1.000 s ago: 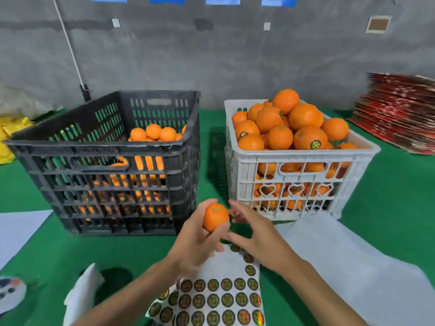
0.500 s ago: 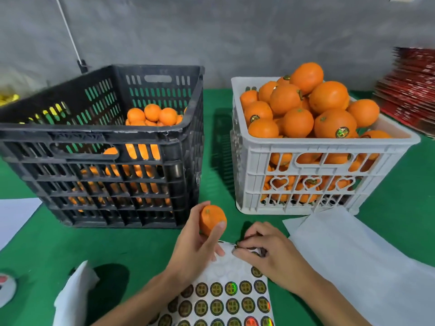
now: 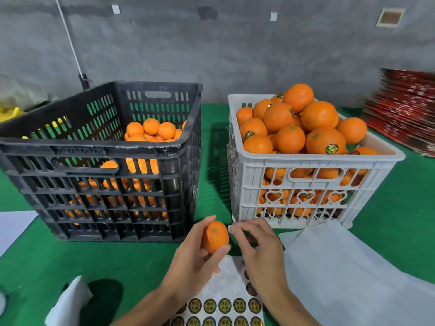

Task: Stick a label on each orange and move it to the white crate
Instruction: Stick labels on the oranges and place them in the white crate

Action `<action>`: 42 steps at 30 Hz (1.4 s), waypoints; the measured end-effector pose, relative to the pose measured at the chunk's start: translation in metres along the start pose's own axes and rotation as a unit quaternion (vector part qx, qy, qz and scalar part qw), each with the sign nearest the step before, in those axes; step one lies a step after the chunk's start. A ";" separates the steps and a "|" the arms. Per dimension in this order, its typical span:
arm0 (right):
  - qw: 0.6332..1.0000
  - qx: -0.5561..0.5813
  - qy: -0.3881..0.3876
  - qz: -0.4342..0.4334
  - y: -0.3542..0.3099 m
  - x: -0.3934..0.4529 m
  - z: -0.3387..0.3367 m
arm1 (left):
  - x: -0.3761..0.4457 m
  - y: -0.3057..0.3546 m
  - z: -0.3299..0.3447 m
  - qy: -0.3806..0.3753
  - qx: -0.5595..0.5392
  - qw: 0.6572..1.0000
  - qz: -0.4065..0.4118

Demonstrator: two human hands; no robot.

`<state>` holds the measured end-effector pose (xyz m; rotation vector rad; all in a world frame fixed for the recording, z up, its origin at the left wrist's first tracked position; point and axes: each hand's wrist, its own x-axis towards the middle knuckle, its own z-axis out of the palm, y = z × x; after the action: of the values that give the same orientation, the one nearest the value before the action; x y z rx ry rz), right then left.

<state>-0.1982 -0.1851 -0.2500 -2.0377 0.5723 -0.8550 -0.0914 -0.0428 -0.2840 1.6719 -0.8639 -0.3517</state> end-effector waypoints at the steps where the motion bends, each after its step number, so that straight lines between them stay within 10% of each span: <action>1: 1.000 0.004 -0.013 -0.005 -0.004 -0.002 0.003 | 0.000 0.000 0.000 0.001 0.004 1.000 0.007; 11: 0.992 -0.110 -0.053 -0.046 -0.074 -0.005 -0.007 | 0.024 0.060 -0.004 0.133 0.032 0.986 0.093; 20: 0.948 -0.220 0.148 -0.175 -0.175 0.132 -0.092 | 0.131 0.227 -0.017 0.138 0.205 0.922 0.298; 26: 0.898 -0.402 0.130 -0.119 -0.184 0.238 -0.130 | 0.200 0.259 -0.062 0.117 0.390 0.899 0.164; 35: 0.904 -0.413 0.082 -0.081 -0.176 0.272 -0.100 | 0.248 0.178 -0.198 0.069 0.372 0.923 -0.075; 42: 0.951 -0.271 -0.060 -0.138 -0.211 0.254 0.007 | 0.259 0.114 -0.294 -0.031 0.395 0.878 -0.269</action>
<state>-0.0059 -0.2313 0.0147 -2.7018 0.4962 -0.7826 0.2333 -0.0226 -0.0373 2.6934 -0.5947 -0.4631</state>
